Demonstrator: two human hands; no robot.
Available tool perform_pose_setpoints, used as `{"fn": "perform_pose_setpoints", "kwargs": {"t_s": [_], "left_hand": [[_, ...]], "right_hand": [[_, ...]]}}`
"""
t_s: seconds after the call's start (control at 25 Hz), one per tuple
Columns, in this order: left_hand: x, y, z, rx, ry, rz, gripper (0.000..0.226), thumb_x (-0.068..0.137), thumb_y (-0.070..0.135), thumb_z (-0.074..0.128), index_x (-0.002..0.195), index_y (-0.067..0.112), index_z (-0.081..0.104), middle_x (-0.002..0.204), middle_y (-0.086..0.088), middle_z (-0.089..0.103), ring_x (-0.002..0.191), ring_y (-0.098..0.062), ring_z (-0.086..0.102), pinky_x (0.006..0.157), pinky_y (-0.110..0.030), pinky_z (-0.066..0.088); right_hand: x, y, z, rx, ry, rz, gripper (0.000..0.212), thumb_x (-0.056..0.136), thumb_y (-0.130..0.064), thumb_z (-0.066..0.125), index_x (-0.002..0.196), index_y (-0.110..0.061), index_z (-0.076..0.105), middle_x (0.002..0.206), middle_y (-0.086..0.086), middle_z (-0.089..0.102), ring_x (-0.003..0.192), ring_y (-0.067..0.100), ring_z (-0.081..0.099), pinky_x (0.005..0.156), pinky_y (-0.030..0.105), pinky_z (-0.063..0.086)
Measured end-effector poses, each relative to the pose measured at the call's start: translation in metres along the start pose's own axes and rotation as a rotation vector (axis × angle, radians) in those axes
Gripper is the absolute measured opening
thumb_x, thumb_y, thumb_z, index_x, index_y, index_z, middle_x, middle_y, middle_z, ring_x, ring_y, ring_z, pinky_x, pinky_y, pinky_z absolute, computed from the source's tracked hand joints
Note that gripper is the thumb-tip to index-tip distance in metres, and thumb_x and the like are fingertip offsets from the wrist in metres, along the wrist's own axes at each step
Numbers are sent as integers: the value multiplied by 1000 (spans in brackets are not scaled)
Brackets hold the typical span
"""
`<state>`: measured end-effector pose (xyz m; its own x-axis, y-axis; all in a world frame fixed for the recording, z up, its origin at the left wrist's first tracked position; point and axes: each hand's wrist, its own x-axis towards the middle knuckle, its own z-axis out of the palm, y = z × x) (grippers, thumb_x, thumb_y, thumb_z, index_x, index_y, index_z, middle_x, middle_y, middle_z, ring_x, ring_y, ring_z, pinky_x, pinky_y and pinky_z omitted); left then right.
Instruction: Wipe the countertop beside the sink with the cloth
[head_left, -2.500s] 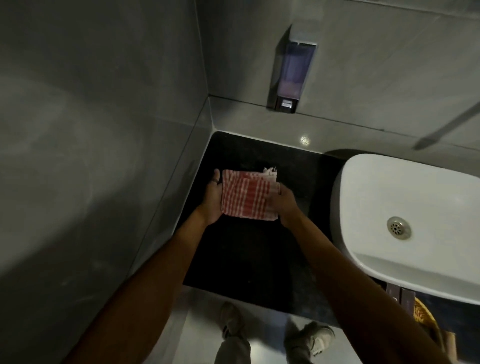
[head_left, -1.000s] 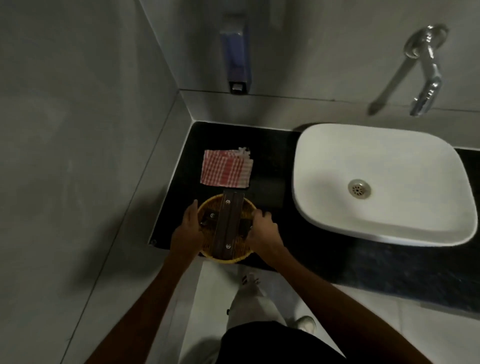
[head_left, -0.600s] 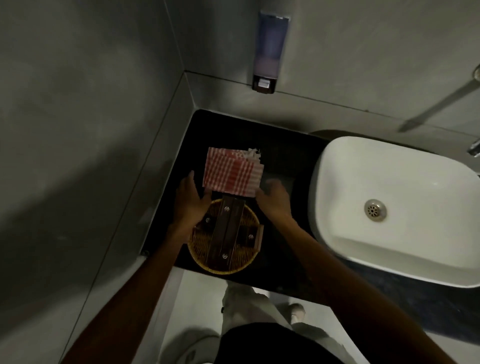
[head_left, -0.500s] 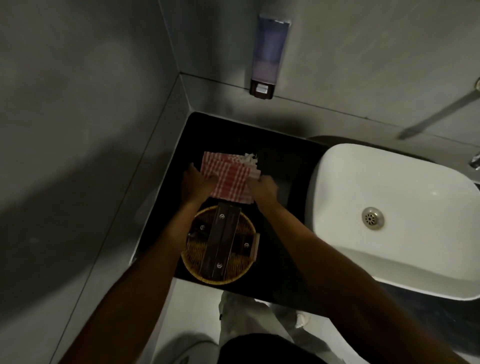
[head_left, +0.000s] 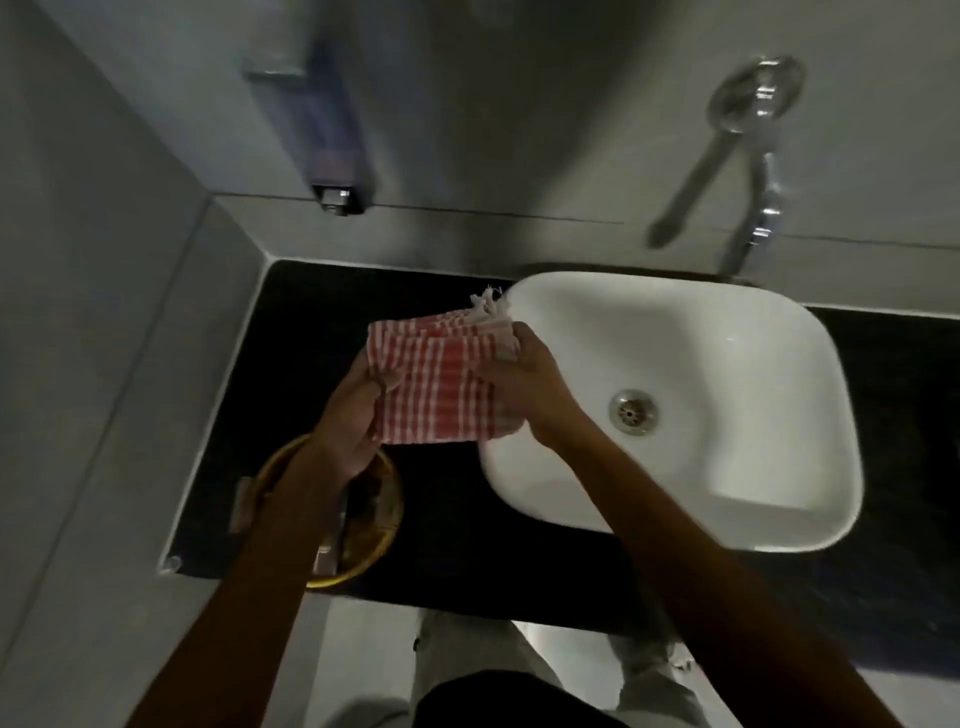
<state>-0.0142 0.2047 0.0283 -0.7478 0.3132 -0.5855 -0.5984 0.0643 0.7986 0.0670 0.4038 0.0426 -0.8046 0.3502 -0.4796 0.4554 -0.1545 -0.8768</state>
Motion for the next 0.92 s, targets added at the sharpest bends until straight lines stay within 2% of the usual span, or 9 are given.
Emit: {"fn": "perform_pose_setpoints", "kwargs": {"t_s": [0.12,0.28,0.4,0.48,0.52,0.6,0.72,0.84,0.92], "left_hand": [[-54,-39,125,149,-146,11,33,100,19,63,120,43,70,116,10,80,100,-14,79,73,-34,63],[-112,-110,324,273,-292,-37,26,94,16,71,109,38,73,104,5,82,81,-15,80,59,-30,61],[-136,-169,448,338,-385,-57,32,97,6,62,108,34,69,111,-7,79,86,-23,77,63,-37,61],[-143,-209,525,398,-426,-98,32,100,5,57,118,31,65,120,-8,75,94,-23,74,68,-39,62],[-144,-223,560,424,-442,-113,29,103,9,56,122,30,63,124,-7,74,94,-21,72,67,-37,62],[-141,-240,616,451,-467,-146,19,107,23,55,119,33,64,125,-3,72,91,-15,70,63,-33,60],[-125,-258,665,492,-557,-171,25,108,25,53,130,30,62,133,-5,67,111,-25,70,77,-38,63],[-122,-263,669,699,-541,38,22,104,11,55,121,21,64,117,-4,67,113,-30,67,81,-28,60],[-122,-261,653,872,-382,347,35,101,12,58,136,13,59,136,-13,62,134,-33,56,112,-34,49]], "right_hand": [[-71,18,-145,-55,120,-28,44,86,-35,66,129,-28,56,120,-5,72,106,14,71,91,36,59],[-155,72,-349,-38,248,83,24,87,-25,58,109,-34,63,107,-10,72,101,13,71,80,29,57],[-196,115,-474,-105,347,173,26,94,-8,52,111,-17,70,108,1,74,92,14,68,69,24,54],[-216,144,-542,-202,450,228,26,99,-7,51,113,5,70,115,24,73,91,26,71,77,40,60],[-221,154,-570,-239,510,249,30,101,-10,50,113,11,68,115,31,71,97,36,71,84,49,58],[-222,164,-610,-272,588,282,35,106,-15,47,103,14,67,102,31,68,97,43,68,82,47,56],[-208,170,-654,-348,628,291,27,104,-6,46,93,8,65,89,16,60,84,29,61,78,42,49],[-203,174,-665,-476,665,312,30,103,-11,50,123,8,61,115,20,64,107,34,65,90,39,50],[-199,173,-642,-644,686,205,48,103,-27,38,139,0,56,140,21,59,130,38,58,107,43,47]]}}
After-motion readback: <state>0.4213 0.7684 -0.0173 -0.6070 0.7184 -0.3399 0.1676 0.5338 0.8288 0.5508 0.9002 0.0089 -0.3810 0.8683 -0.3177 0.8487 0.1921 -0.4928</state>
